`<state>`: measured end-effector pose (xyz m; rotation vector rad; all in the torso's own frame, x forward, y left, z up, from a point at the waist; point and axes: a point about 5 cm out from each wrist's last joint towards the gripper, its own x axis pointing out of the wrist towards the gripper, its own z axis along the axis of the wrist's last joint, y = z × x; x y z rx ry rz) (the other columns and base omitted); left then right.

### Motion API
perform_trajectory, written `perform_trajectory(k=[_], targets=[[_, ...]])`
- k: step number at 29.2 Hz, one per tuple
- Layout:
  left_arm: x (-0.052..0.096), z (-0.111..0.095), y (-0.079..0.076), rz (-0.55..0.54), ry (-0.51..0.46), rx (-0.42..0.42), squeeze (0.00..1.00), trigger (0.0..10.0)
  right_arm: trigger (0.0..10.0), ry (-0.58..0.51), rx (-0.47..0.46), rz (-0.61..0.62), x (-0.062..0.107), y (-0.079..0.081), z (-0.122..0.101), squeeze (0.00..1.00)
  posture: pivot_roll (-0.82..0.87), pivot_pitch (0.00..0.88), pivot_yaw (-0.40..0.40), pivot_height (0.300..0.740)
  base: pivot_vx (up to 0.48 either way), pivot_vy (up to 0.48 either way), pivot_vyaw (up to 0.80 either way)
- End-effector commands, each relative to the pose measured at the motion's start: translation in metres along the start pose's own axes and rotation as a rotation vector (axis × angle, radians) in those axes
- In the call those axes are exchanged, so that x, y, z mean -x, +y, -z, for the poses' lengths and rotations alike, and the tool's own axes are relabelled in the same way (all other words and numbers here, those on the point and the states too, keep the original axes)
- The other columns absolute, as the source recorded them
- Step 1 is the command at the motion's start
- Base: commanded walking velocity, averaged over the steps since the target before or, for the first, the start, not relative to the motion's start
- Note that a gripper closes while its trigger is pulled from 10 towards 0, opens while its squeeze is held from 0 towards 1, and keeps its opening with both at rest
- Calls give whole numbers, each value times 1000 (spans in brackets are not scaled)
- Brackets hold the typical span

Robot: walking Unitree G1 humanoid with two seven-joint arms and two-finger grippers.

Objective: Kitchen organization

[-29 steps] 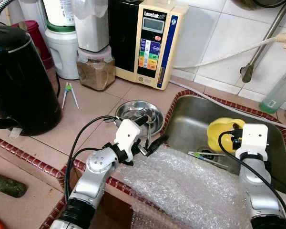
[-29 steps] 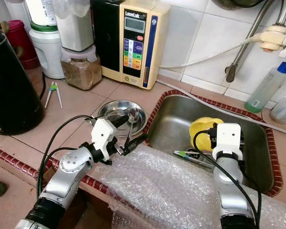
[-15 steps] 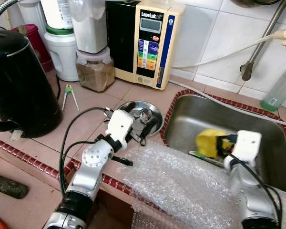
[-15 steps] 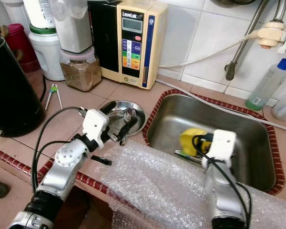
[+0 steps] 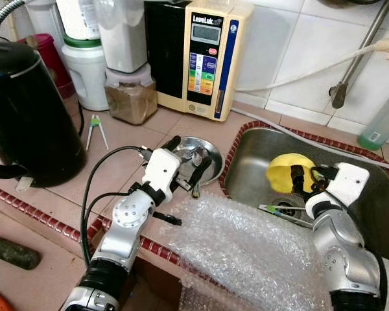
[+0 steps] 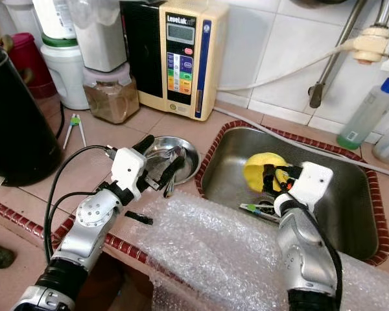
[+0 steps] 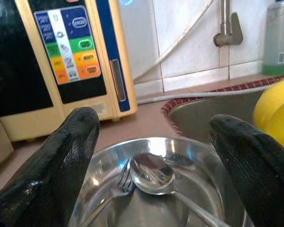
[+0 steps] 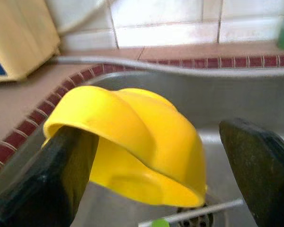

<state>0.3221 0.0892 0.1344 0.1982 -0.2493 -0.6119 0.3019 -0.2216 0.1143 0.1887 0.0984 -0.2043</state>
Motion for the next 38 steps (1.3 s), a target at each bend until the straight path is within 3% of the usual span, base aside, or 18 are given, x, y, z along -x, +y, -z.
perform_trajectory(k=[1, 3, 4, 5, 6, 8, 9, 14, 16, 18, 19, 21, 23, 24, 27, 35, 36, 38], targets=[[-3, -2, -1, 19, -5, -49, 1000, 10000, 10000, 16, 29, -4, -1, -2, 0, 1000, 144, 0, -43, 740, 0, 0, 0], [-2, -2, 0, 11, -2, -70, 1000, 10000, 10000, -2, 153, 15, -3, -4, -4, 1000, 142, 0, -44, 740, 0, 0, 0], [-2, -1, 0, 1, -2, -71, 1000, 10000, 10000, 32, -12, -48, -4, 3, -3, 1000, 144, 0, -49, 740, 0, 0, 0], [-2, -1, 0, 1, -2, -71, 1000, 10000, 10000, 32, -12, -48, -4, 3, -3, 1000, 144, 0, -49, 740, 0, 0, 0], [-3, -1, 0, 0, -3, -79, 1000, 10000, 10000, 16, 145, -10, -5, -1, -7, 1000, 144, 0, -49, 740, 0, 0, 0], [-3, -1, 1, -20, -5, -72, 1000, 10000, 10000, 33, 24, 14, -8, -5, -6, 1000, 142, 0, -54, 740, 0, 0, 0], [-3, 0, 1, -21, -5, -68, 1000, 10000, 10000, 10, 240, 62, -8, -11, -10, 1000, 142, 0, -54, 740, 0, 0, 0], [-3, 1, 1, -29, 0, -63, 1000, 10000, 10000, 80, -53, 33, -8, -8, -1, 1000, 136, 0, -57, 740, 0, 0, 0], [-4, 2, -1, 4, 10, -70, 1000, 10000, 10000, 78, 159, 64, -7, -14, -1, 1000, 135, 0, -54, 740, 0, 0, 0], [-4, 3, -1, 6, 11, -74, 1000, 10000, 10000, 81, 247, 84, -6, -15, 1, 1000, 132, 0, -53, 740, 0, 0, 0], [-4, 3, 2, -16, 17, -89, 1000, 10000, 10000, 89, 169, 56, -6, -12, 2, 1000, 132, 0, -51, 740, 0, 0, 0], [-5, 3, 4, -44, 19, -102, 1000, 10000, 10000, 55, 253, 67, -6, -12, -1, 1000, 131, 0, -51, 740, 0, 0, 0], [-5, 3, 7, -72, 20, -112, 1000, 10000, 10000, 58, 207, 42, -5, -9, -2, 1000, 130, 0, -51, 740, 0, 0, 0], [-5, 5, 12, -131, 37, -127, 1000, 10000, 10000, 25, 286, 44, -5, -11, -6, 1000, 129, 0, -52, 740, 0, 0, 0], [-5, 8, 20, -207, 70, -137, 1000, 10000, 10000, -9, 294, 28, -4, -7, -9, 1000, 126, 0, -54, 740, 0, 0, 0], [-3, 18, 46, -435, 164, -21, 1000, 10000, 10000, -94, 312, -116, 9, 22, -11, 1000, 114, 0, -54, 740, 0, 0, 0], [-4, 19, 53, -511, 181, 26, 502, 10000, 10000, -82, 333, -175, 17, 34, -4, 514, 107, 0, -50, 740, 0, 0, 0], [-4, 20, 54, -521, 187, 43, 502, 10000, 10000, -83, 337, -185, 19, 36, -3, 514, 105, 0, -49, 740, 0, 0, 0]])
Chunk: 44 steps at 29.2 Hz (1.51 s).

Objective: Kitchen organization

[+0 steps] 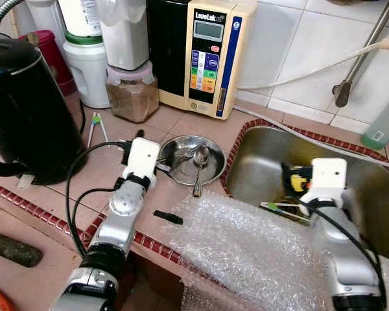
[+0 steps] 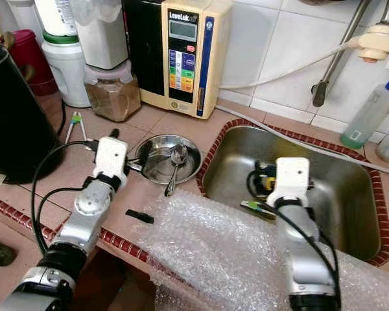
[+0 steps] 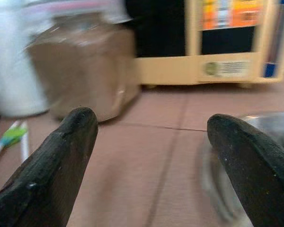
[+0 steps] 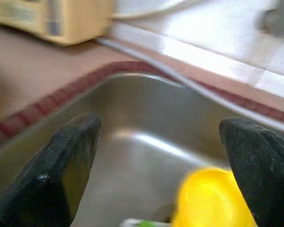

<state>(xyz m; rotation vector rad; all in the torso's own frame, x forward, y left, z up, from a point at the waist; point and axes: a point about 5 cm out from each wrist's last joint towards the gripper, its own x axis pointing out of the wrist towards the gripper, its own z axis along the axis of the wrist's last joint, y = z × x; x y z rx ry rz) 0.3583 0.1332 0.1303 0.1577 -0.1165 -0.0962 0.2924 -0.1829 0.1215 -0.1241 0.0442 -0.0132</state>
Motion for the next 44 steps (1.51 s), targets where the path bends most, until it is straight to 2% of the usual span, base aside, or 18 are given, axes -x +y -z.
perform_trajectory(k=[1, 2, 4, 7, 12, 18, 20, 26, 33, 36, 39, 42, 44], targets=[[-3, 2, 2, -47, 32, 65, 0, 10000, 10000, -18, 11, -31, 4, 5, -3, 0, 99, 0, -45, 740, 0, 0, 0], [-3, 4, 4, -75, 50, 120, 0, 10000, 10000, -25, 10, -62, 7, 12, -3, 0, 95, 0, -43, 740, 0, 0, 0], [-4, 2, 5, -101, 39, 160, 0, 10000, 10000, -35, 7, -84, 10, 18, -4, 0, 92, 0, -42, 740, 0, 0, 0], [-5, 2, 4, -87, 39, 158, 0, 10000, 10000, -40, -1, -96, 12, 21, -4, 0, 90, 0, -41, 740, 0, 0, 0], [-3, 8, 5, -117, 97, 258, 0, 10000, 10000, -77, -24, -158, 17, 29, -10, 0, 90, 0, -43, 740, 0, 0, 0], [2, 12, 10, -134, 107, 310, 0, 10000, 10000, -75, -31, -171, 18, 29, -10, 0, 102, 0, -51, 740, 0, 0, 0], [5, 13, 11, -132, 107, 374, 0, 10000, 10000, -75, -16, -185, 17, 30, -10, 0, 106, 0, -54, 740, 0, 0, 0], [5, 7, 10, -114, 103, 445, 0, 10000, 10000, -84, 1, -211, 13, 35, -11, 0, 134, 0, -68, 740, 0, 0, 0], [13, 1, 1, -110, 131, 604, 0, 10000, 10000, -104, 20, -248, 9, 37, -18, 0, 141, 0, -95, 740, 0, 0, 0], [24, 5, -5, -92, 157, 629, 0, 10000, 10000, -103, 6, -271, 12, 40, -15, 0, 144, 0, -105, 740, 0, 0, 0], [32, 4, -10, -45, 176, 609, 0, 10000, 10000, -121, 15, -303, 12, 47, -18, 0, 146, 0, -105, 740, 0, 0, 0], [37, 5, -9, -46, 184, 605, 0, 10000, 10000, -134, -15, -299, 14, 48, -18, 0, 149, 0, -109, 740, 0, 0, 0], [39, 5, -9, -58, 198, 634, 0, 10000, 10000, -122, -27, -294, 16, 48, -15, 0, 151, 0, -107, 740, 0, 0, 0]])
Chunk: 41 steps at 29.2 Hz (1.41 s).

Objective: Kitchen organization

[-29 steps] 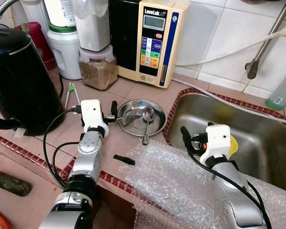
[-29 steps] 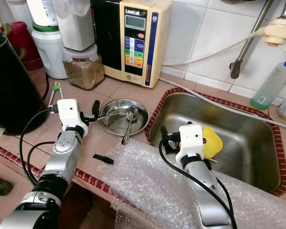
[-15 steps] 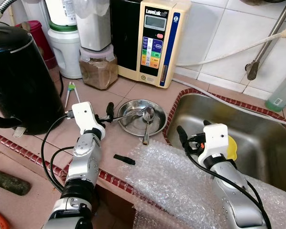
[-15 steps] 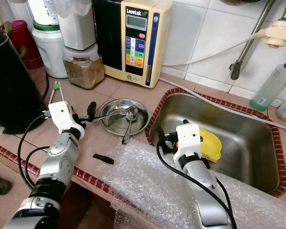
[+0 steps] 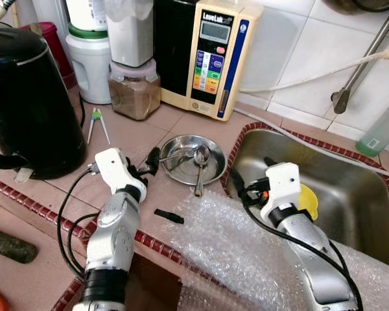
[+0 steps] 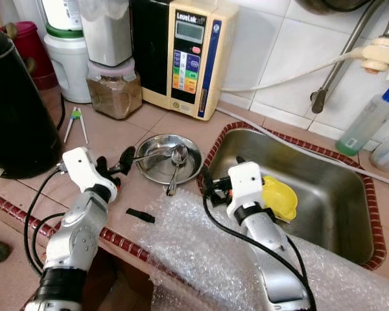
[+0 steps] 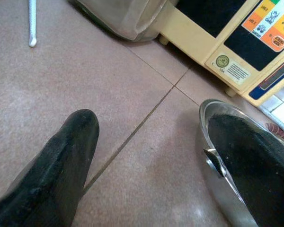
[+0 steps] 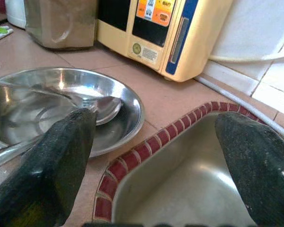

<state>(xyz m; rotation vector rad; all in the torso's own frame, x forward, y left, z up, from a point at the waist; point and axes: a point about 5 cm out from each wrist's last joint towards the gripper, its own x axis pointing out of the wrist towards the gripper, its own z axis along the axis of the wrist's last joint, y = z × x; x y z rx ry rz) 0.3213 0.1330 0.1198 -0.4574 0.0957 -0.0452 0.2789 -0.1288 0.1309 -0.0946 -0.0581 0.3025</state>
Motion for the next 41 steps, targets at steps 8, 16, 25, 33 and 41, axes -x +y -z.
perform_trajectory(k=[8, 16, 25, 33, 41], targets=[[1, 4, -19, 65, 36, 80, 0, 0, 10000, 11, 25, -35, 1, 5, 2, 0, 154, 0, -102, 740, 0, 0, 0], [-3, 10, -24, 72, 74, 163, 0, 0, 10000, 1, 2, -89, 1, 12, 2, 0, 154, 0, -94, 740, 0, 0, 0], [-8, 5, -19, 46, 21, 181, 0, 0, 10000, 4, -71, -116, 1, 18, 1, 0, 148, 0, -81, 740, 0, 0, 0], [-11, -1, -17, 31, -34, 192, 0, 0, 10000, -5, -28, -106, 1, 15, 0, 0, 149, 0, -78, 740, 0, 0, 0], [-14, -3, -15, 23, -53, 222, 0, 0, 10000, -7, 26, -100, -1, 14, 2, 0, 150, 0, -77, 740, 0, 0, 0]])
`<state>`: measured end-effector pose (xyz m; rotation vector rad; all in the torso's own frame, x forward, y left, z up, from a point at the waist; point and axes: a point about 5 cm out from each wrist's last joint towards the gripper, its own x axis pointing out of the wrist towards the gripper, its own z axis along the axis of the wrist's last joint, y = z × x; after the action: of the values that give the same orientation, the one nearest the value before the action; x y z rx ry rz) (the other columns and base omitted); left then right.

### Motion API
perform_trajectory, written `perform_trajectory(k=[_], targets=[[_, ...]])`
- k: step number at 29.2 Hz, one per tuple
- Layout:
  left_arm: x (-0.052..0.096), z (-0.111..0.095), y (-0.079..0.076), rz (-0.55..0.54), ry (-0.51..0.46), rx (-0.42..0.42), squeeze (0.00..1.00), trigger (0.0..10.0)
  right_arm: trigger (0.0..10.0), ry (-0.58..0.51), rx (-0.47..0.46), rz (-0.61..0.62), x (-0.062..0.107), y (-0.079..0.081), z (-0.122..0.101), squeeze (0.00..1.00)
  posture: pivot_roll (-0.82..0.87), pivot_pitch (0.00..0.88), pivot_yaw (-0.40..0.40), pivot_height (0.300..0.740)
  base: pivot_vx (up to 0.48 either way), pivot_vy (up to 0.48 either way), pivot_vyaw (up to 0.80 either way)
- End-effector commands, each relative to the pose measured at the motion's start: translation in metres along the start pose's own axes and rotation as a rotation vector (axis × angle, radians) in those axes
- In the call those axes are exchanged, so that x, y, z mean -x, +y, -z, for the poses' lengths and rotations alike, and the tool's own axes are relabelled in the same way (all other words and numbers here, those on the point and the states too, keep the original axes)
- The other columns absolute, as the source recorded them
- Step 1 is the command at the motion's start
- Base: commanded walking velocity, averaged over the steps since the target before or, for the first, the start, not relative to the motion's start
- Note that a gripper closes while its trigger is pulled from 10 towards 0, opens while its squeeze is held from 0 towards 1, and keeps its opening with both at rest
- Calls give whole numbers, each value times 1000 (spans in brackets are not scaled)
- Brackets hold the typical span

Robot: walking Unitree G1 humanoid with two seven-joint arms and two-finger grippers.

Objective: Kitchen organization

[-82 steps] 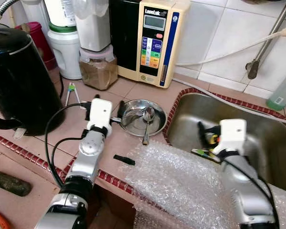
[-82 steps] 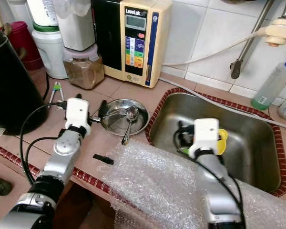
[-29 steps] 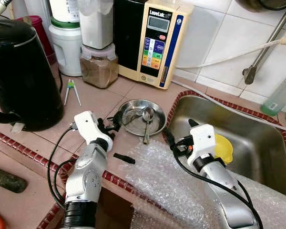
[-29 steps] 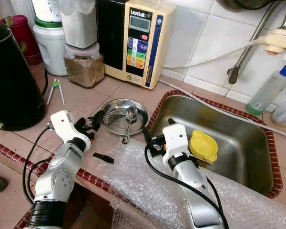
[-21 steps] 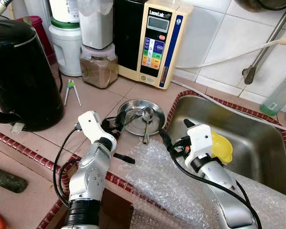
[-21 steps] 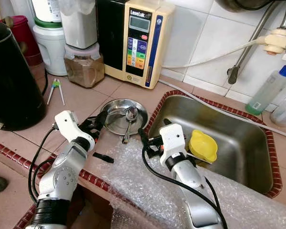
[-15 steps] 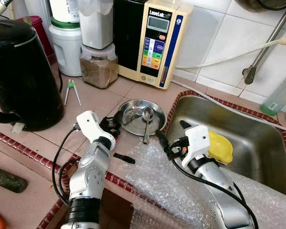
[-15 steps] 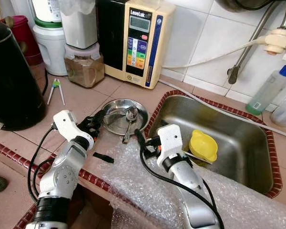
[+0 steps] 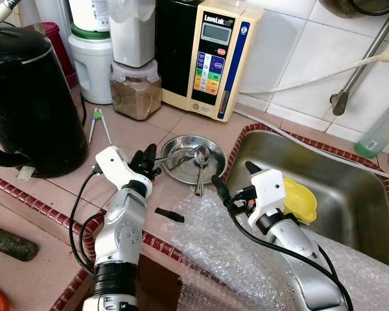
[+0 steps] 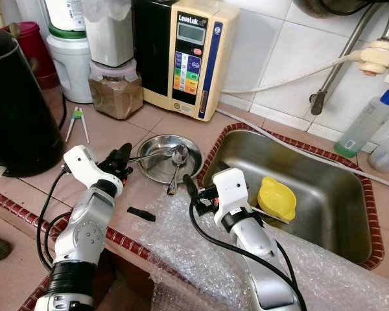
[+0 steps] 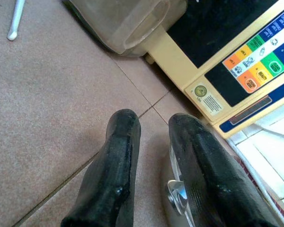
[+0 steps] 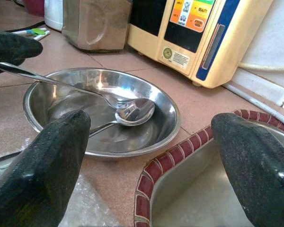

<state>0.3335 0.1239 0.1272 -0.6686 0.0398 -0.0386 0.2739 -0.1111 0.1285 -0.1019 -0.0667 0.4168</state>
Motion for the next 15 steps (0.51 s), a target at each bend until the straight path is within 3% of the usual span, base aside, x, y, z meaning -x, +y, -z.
perform_trajectory(k=[1, 6, 15], targets=[[-2, 2, -3, 5, 6, 14, 0, 0, 10000, 9, 20, 12, 0, -4, 1, 0, 148, 0, -76, 740, 0, 0, 0], [-3, 4, -4, 4, 18, 34, 0, 0, 10000, 35, 57, -19, 1, -5, 3, 0, 143, 0, -74, 740, 0, 0, 0], [-5, 1, -4, -16, 14, 92, 0, 0, 10000, 44, 26, -57, 3, -3, 5, 0, 145, 0, -74, 740, 0, 0, 0]])
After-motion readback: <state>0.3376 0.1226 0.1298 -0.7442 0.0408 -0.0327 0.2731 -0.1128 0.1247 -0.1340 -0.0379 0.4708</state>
